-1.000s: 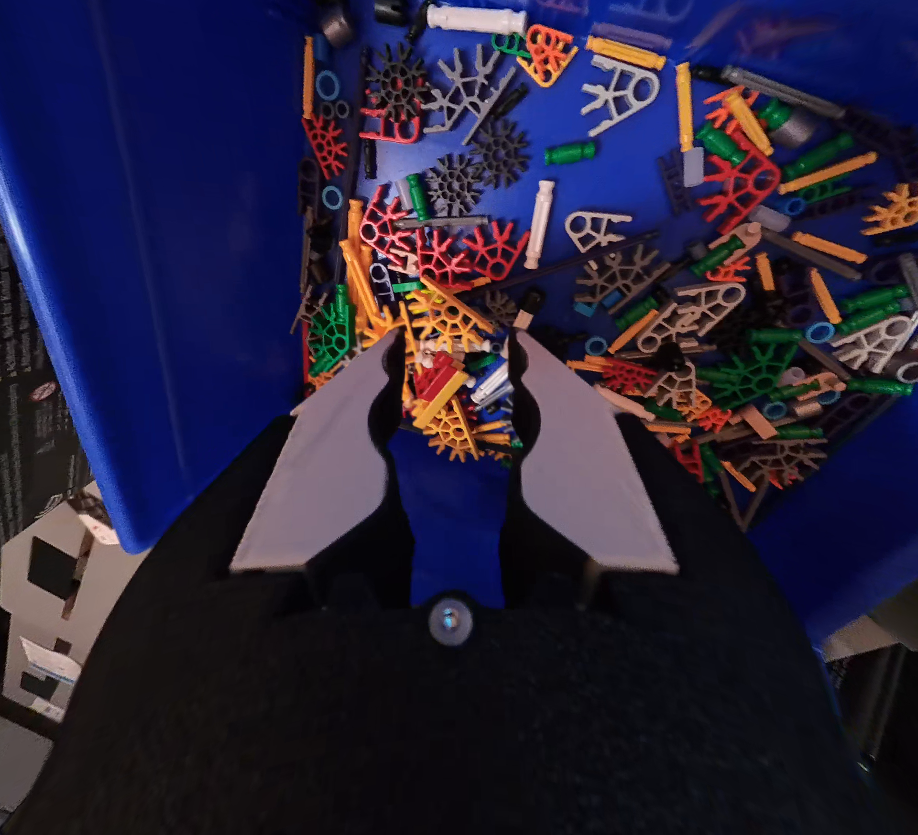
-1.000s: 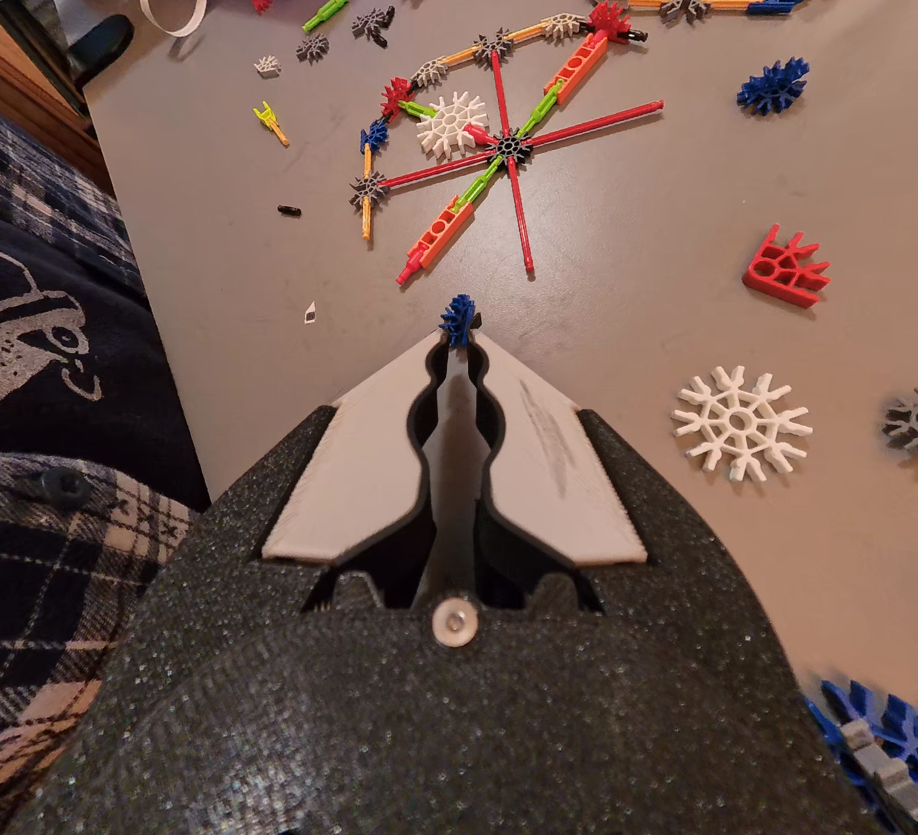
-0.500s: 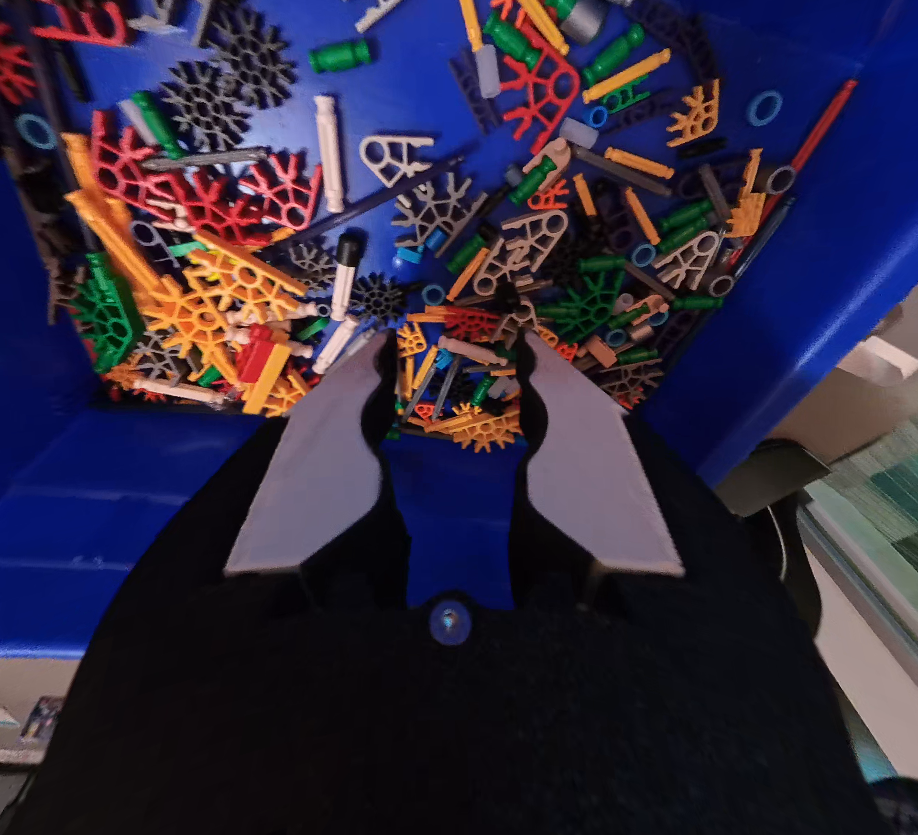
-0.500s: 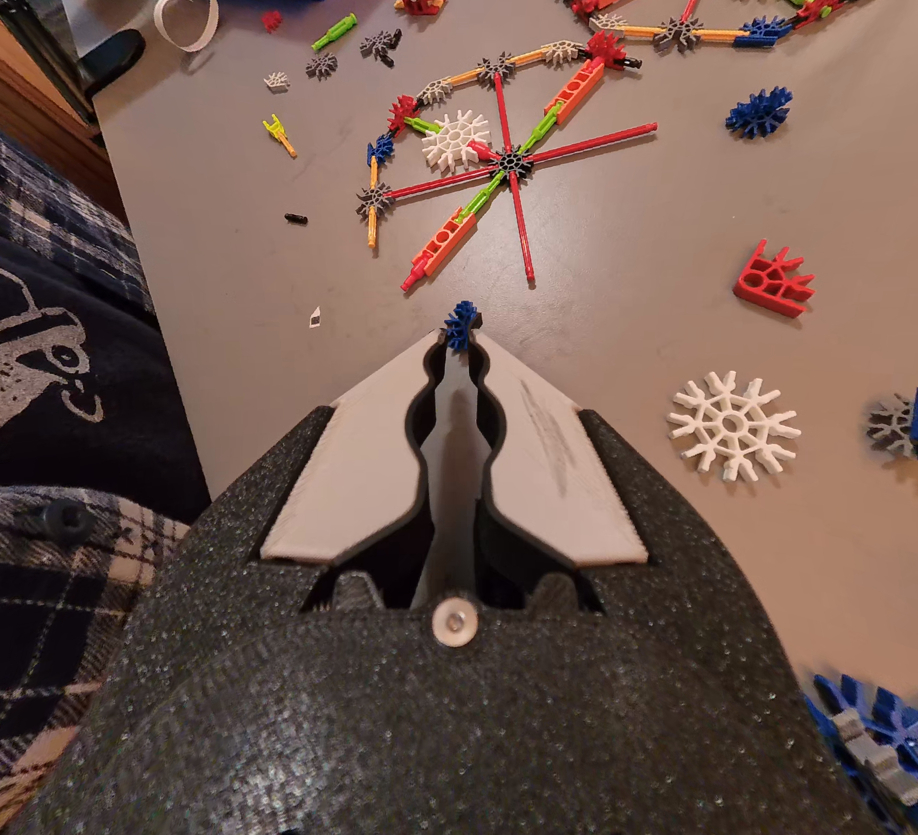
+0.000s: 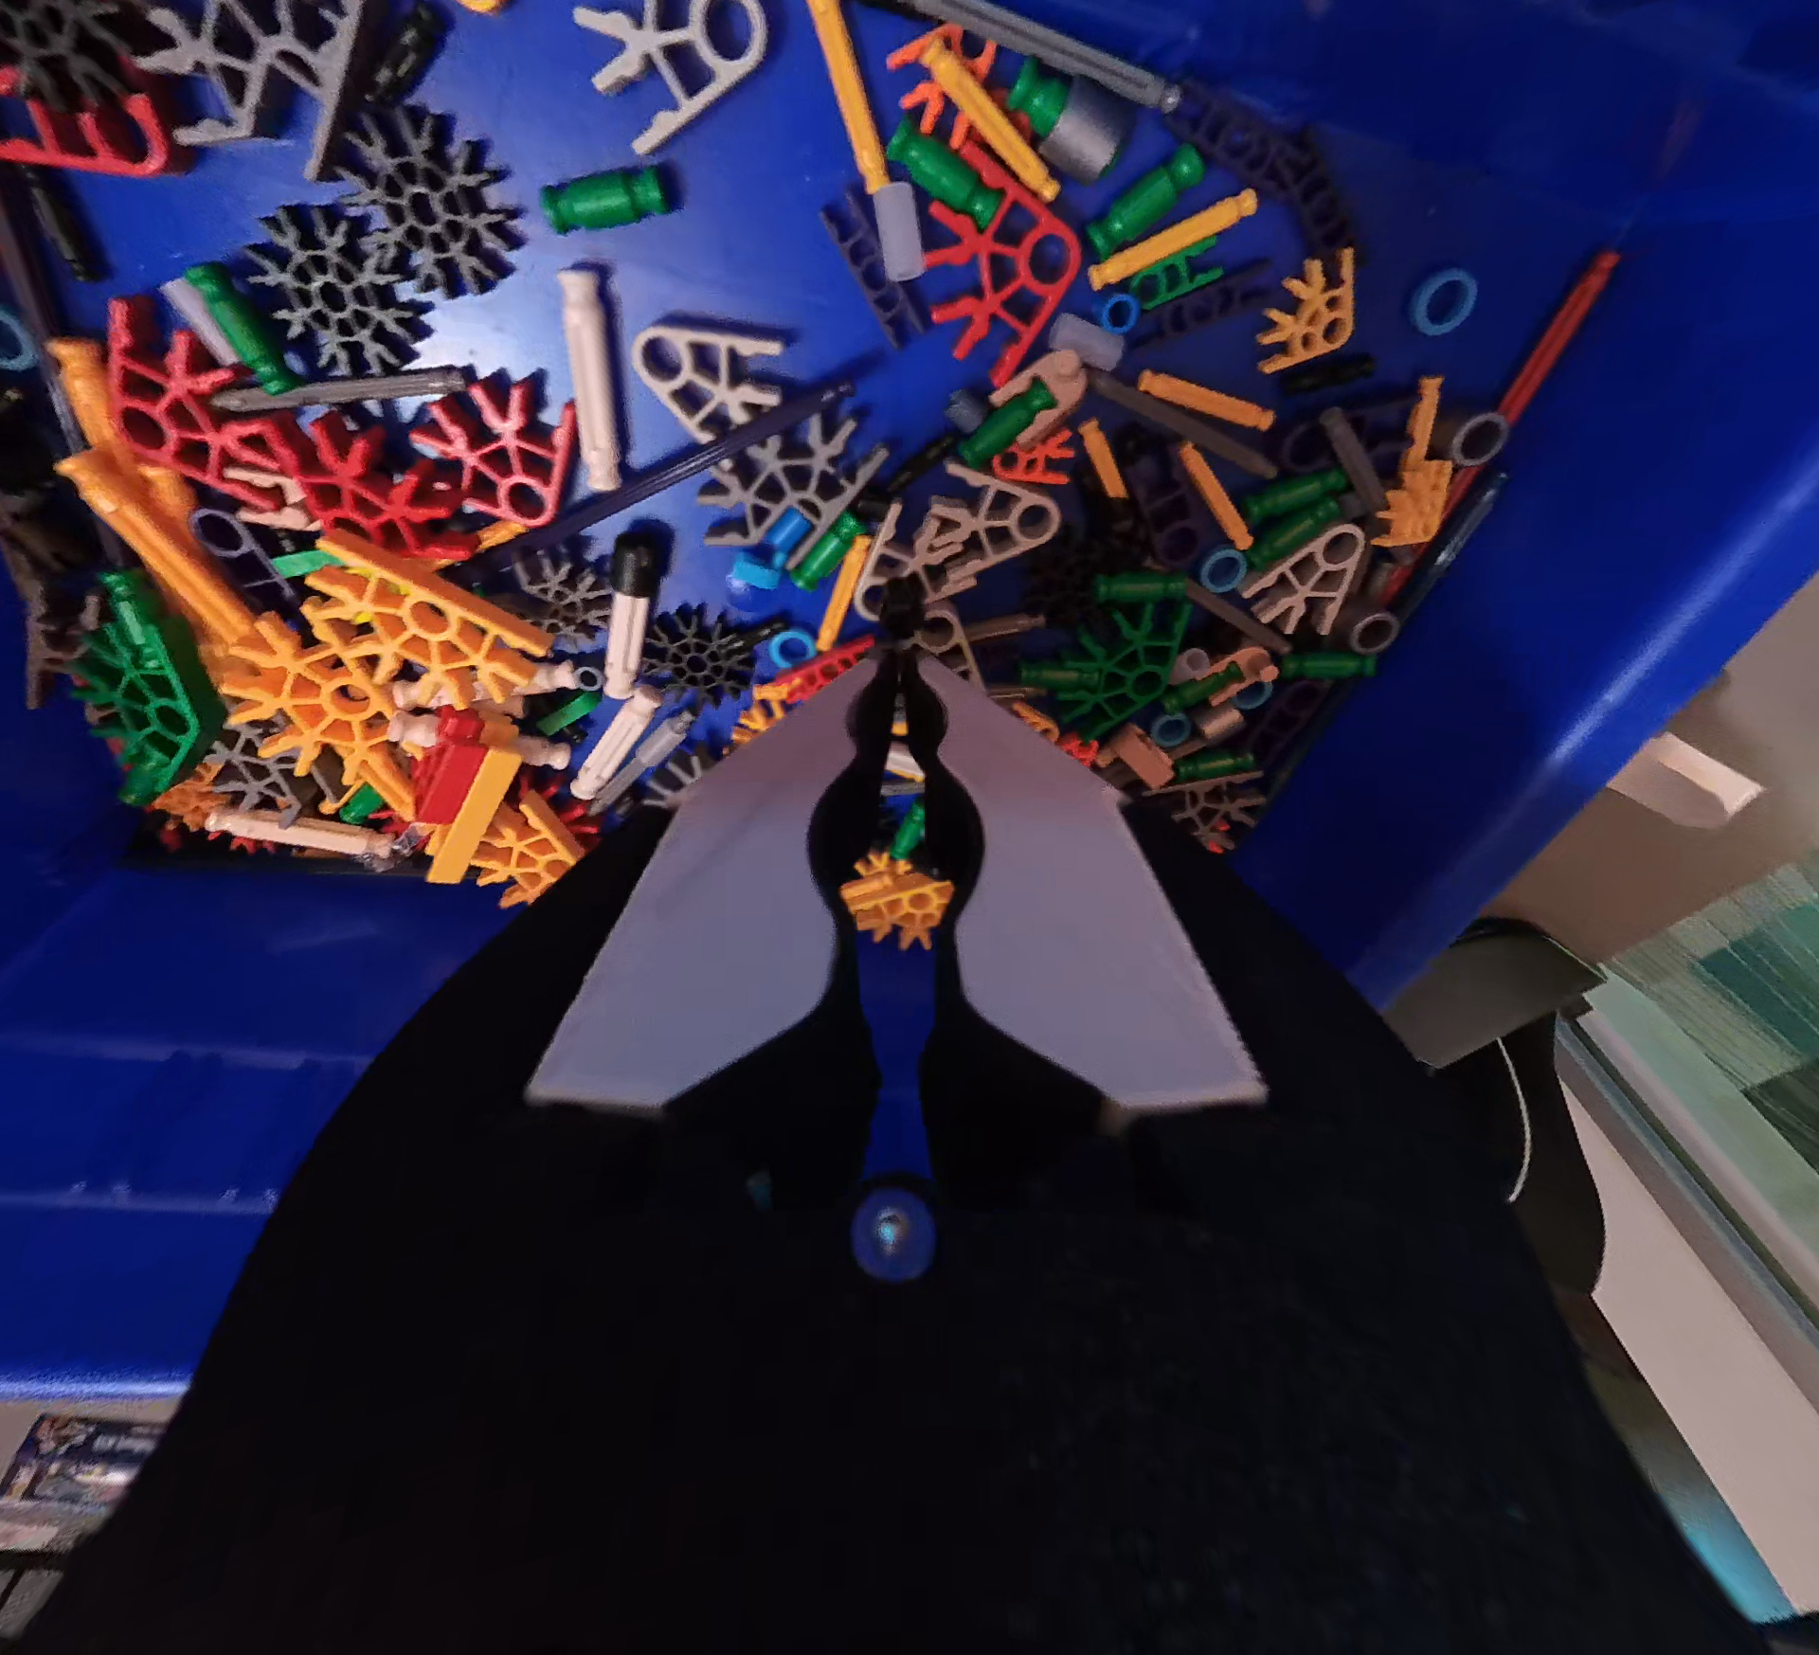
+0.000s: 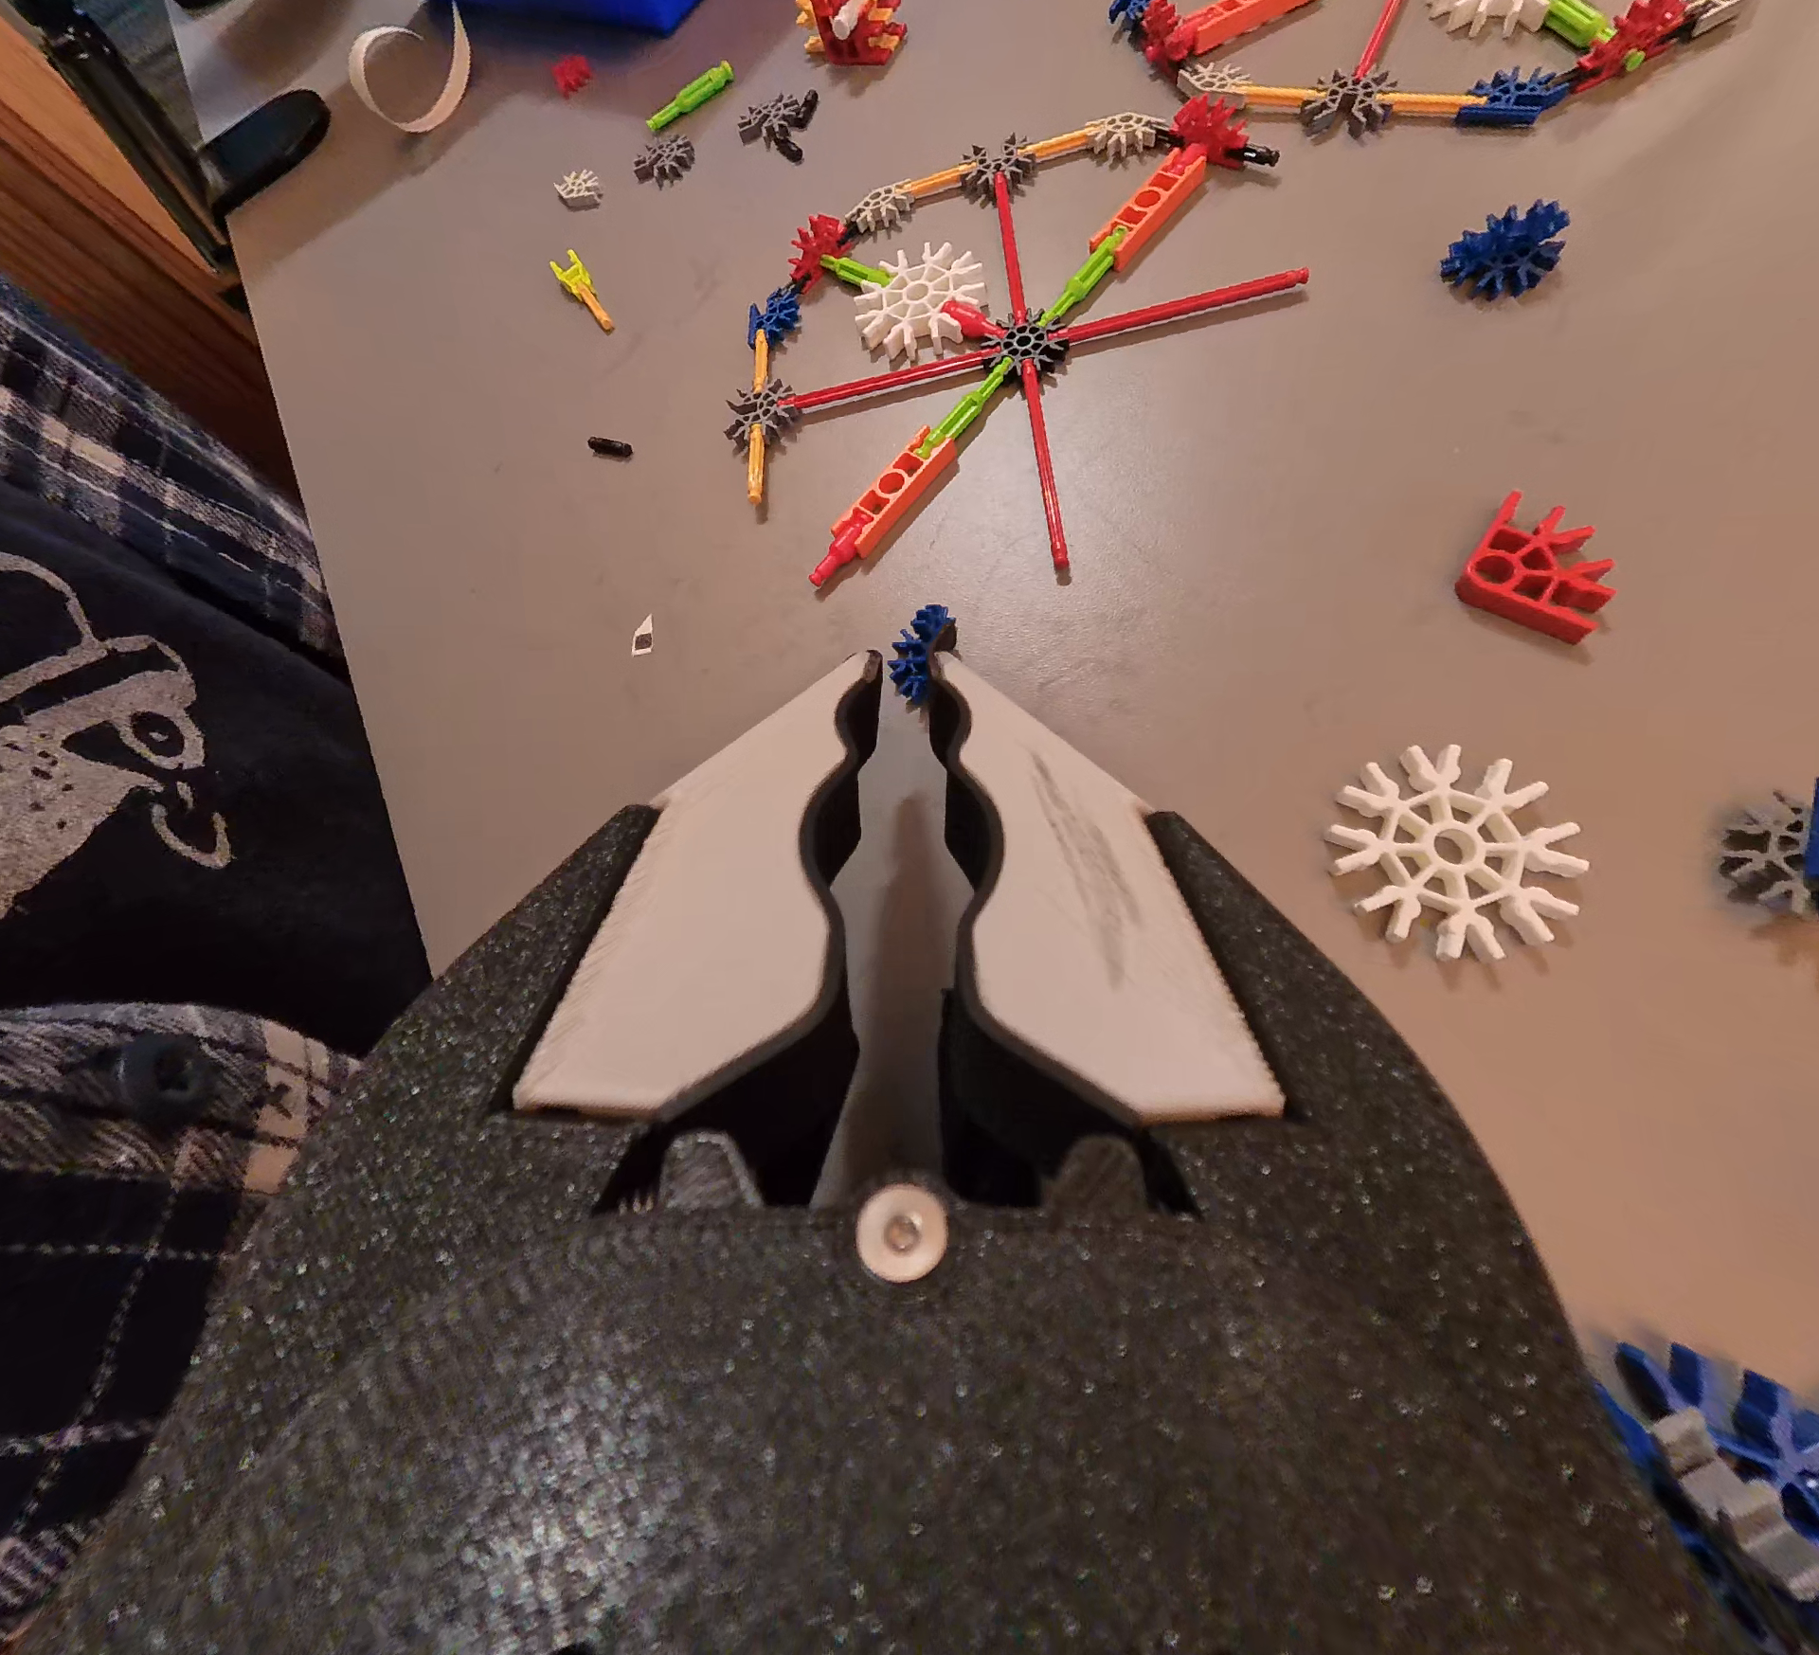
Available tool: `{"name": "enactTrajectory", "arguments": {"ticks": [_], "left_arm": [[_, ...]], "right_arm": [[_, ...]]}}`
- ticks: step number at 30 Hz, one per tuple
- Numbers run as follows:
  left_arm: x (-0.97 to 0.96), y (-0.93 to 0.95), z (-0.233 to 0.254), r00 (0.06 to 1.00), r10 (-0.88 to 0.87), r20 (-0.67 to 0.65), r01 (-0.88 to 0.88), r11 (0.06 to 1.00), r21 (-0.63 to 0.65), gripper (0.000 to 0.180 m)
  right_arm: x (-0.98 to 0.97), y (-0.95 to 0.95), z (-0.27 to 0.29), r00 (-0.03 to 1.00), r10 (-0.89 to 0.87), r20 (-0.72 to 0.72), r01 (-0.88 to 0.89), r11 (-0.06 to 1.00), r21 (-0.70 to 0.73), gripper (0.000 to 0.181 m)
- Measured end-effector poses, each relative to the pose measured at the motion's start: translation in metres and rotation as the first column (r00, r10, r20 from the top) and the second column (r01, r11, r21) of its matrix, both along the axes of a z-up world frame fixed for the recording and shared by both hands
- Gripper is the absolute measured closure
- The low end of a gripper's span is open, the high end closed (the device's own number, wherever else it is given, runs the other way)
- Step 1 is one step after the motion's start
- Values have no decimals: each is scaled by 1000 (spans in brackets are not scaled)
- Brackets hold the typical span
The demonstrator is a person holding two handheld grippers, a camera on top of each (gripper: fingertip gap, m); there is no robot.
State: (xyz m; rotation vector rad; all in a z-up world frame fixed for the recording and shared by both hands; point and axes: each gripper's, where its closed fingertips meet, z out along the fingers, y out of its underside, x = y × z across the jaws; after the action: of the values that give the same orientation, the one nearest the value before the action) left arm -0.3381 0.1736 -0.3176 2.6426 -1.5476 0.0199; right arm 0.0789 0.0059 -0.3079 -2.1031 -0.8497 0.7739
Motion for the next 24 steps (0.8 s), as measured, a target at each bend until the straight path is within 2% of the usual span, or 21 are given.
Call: {"name": "enactTrajectory", "arguments": {"ticks": [4,7,11,14,20,24], "left_arm": [[-7,13,4,998,58,-25,-56,996,72,173],[-14,16,8,994,100,-44,-96,992,83,148],[-18,7,2,992,97,-79,-94,995,34,132],[-16,2,-6,993,81,-91,-82,997,-2,132],[-13,7,-8,994,62,-90,-61,998,12,155],[-12,8,-8,995,69,-69,-69,998,12,155]], "right_arm": [[1,-1,2,1000,2,-18,-2,1000,-3,174],[1,-1,3,1000,2,-29,-3,1000,-6,174],[2,-1,6,999,-1,-44,0,1000,-5,174],[3,-1,7,999,-4,-50,4,1000,-2,174],[4,-1,8,999,-6,-51,6,1000,6,174],[4,-1,8,999,-9,-53,9,1000,9,174]]}}
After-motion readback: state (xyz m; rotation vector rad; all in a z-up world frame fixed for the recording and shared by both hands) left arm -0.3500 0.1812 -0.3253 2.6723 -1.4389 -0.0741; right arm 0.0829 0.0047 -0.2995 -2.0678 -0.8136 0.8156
